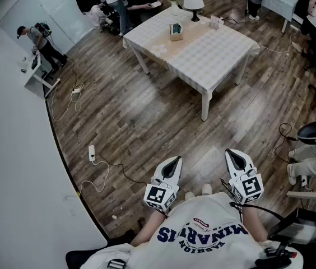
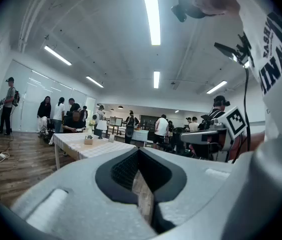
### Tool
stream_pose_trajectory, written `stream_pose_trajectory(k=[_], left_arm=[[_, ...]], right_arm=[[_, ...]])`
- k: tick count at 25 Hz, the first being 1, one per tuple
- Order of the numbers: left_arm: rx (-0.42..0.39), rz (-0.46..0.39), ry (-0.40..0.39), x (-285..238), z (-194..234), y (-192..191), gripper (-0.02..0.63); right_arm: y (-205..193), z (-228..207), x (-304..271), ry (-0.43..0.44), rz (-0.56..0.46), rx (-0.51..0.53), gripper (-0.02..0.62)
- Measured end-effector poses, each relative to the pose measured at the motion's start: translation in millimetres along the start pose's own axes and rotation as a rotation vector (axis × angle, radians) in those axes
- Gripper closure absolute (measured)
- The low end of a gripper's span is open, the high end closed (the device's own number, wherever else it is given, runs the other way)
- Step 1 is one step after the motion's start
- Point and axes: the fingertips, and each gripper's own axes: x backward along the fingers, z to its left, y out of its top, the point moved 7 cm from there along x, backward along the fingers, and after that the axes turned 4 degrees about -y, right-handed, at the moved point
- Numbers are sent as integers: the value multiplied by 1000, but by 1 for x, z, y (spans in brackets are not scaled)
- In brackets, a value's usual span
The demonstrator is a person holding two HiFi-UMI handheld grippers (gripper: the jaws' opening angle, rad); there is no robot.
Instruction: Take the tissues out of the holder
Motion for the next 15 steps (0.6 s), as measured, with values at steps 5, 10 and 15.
stream_pose_trajectory(k=[5,10,15], left_arm=[[6,7,23,-3,4,-1,603],[11,15,41,-6,16,-4,603],[7,15,40,-16,22,-5,603]], right_arm=[[0,-7,-6,19,15,-1,589],[-3,-5,-16,33,23,6,589],[-7,-10,-20,24,28,1,589]])
